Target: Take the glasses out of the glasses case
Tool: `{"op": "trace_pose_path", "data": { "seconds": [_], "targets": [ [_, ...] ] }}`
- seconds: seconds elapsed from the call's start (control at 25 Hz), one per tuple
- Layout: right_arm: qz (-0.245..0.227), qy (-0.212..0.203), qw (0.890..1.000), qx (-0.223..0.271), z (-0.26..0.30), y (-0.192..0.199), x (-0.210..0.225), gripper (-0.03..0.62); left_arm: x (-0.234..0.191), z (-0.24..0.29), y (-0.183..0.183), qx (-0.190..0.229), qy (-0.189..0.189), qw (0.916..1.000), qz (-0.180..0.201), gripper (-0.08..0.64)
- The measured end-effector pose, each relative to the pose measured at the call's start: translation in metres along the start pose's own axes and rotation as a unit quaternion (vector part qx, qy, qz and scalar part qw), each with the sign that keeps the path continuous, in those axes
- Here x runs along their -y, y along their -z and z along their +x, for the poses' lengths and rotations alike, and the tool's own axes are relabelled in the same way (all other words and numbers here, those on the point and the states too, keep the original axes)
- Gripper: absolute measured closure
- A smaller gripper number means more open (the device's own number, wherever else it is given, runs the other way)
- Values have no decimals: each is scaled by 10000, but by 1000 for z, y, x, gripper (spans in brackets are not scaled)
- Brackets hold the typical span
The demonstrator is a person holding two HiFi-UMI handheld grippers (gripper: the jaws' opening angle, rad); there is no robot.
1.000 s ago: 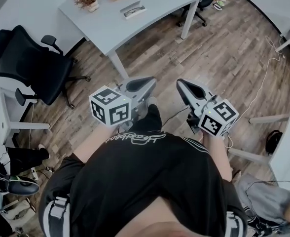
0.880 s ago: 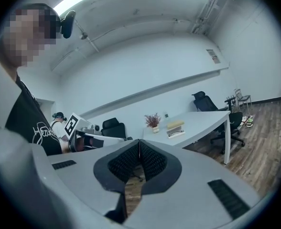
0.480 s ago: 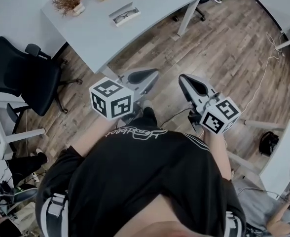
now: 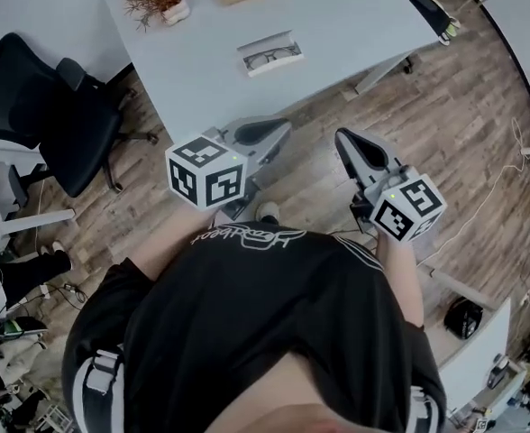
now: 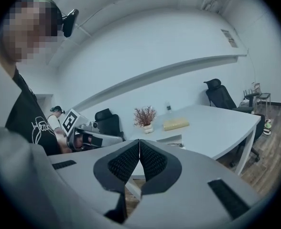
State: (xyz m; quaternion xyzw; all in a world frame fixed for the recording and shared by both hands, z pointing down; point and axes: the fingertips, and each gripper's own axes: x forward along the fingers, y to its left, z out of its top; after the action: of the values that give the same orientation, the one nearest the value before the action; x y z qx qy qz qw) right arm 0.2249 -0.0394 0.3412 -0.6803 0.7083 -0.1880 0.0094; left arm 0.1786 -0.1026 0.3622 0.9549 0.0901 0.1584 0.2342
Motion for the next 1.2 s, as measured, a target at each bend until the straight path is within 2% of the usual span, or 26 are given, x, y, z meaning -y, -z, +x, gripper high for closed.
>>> {"op": "trace_pose_path", "data": {
  "seconds": [0.28, 0.52, 0.84, 1.2],
  "targets": [
    [-152, -481, 9987, -80, 43, -7, 13, 583, -39, -1, -5, 183, -376, 9987, -274, 552],
    [-227, -980, 9947, -196, 76, -19, 32, 583, -64, 2, -21, 327, -733, 9962, -340, 552],
    [-354, -1711, 9836, -458, 139, -47, 59, 583, -112, 12, -57, 420, -1359, 9891, -379, 552],
    [-510, -2244, 9671, -1082, 199, -30, 83, 581, -170, 29, -58, 441, -1867, 9779, -836, 552]
  ]
}}
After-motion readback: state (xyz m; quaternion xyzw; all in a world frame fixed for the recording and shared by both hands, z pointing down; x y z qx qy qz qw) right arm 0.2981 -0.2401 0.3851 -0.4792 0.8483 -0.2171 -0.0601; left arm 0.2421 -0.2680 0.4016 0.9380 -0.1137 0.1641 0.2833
